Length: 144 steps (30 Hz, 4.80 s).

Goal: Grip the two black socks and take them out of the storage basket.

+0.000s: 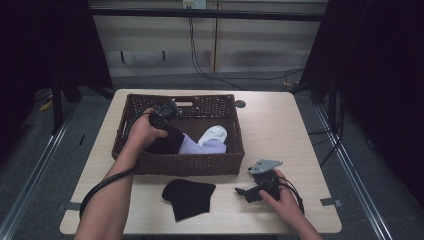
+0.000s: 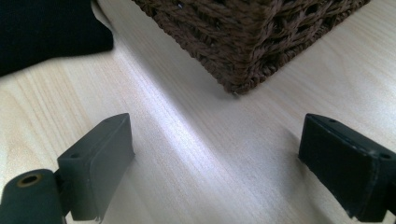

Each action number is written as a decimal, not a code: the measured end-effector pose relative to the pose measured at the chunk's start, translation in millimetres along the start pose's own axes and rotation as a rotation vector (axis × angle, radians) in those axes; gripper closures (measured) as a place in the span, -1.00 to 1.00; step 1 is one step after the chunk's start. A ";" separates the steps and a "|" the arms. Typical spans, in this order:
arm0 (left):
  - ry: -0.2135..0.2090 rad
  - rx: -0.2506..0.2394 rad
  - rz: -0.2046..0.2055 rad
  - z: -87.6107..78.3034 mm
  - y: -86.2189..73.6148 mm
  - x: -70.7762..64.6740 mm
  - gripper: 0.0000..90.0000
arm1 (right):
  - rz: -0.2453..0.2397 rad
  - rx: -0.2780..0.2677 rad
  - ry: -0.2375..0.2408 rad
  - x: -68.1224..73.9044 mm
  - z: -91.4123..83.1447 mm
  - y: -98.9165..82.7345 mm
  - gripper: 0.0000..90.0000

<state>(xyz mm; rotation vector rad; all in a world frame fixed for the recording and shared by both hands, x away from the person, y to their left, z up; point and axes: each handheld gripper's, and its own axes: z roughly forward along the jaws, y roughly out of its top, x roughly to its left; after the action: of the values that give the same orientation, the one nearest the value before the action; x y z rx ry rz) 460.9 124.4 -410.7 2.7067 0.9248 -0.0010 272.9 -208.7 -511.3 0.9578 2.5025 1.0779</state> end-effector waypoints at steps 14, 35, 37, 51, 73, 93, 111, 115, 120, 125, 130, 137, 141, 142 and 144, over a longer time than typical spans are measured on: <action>0.001 -0.043 -0.008 -33.9 2.3 -2.0 0.77 | 0.004 0.001 0.000 0.5 -0.2 -0.1 -0.80; -0.006 -0.038 -0.039 -68.9 -0.3 -2.2 0.78 | 0.004 -0.002 0.001 0.8 -0.3 -0.4 -0.79; -0.004 -0.045 -0.039 -72.9 -0.3 -3.4 0.78 | 0.002 0.002 0.003 0.6 -0.7 -0.3 -0.79; -0.045 -0.045 -0.015 -94.6 -1.4 -15.4 0.78 | 0.002 0.002 0.004 0.7 -0.7 -0.3 -0.79; -0.106 -0.046 0.118 -128.8 -12.8 -59.6 0.78 | 0.003 0.001 -0.001 1.0 -0.5 -0.4 -0.79; -0.122 -0.021 0.222 -113.4 -31.9 -105.1 0.78 | 0.008 -0.004 -0.002 1.4 -0.2 -0.6 -0.80; -0.183 -0.016 0.273 -66.7 -46.6 -128.5 0.78 | 0.007 -0.004 -0.003 1.5 -0.2 -0.7 -0.80; -0.197 -0.013 0.280 -58.2 -49.4 -134.4 0.78 | 0.008 0.000 -0.008 1.9 -1.0 -1.0 -0.80; -0.206 0.001 0.296 -47.1 -51.1 -140.6 0.78 | 0.005 -0.001 -0.008 2.1 -1.3 -1.4 -0.80; -0.220 -0.014 0.299 -34.5 -53.7 -145.1 0.78 | 0.009 0.004 -0.007 2.5 -1.7 -1.6 -0.80; -0.233 -0.010 0.318 -29.8 -54.2 -149.7 0.78 | 0.009 0.004 -0.007 2.5 -1.7 -1.6 -0.80; -0.235 0.007 0.304 -12.4 -56.2 -149.2 0.77 | 0.007 0.004 -0.007 2.5 -1.7 -1.6 -0.80; -0.225 0.009 0.292 -6.3 -57.5 -149.7 0.73 | 0.008 0.004 -0.006 2.6 -1.8 -1.7 -0.80; -0.229 0.013 0.291 -6.1 -57.6 -149.5 0.70 | 0.007 0.004 -0.006 2.6 -1.8 -1.7 -0.80; -0.228 0.006 0.284 -4.9 -57.8 -148.9 0.61 | 0.007 0.004 -0.007 2.5 -1.8 -1.7 -0.80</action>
<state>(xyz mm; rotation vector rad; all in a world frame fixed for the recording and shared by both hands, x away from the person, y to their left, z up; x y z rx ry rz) 307.4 80.0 -407.7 2.7454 0.4736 -0.2485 269.4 -208.9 -511.2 0.9703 2.4985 1.0705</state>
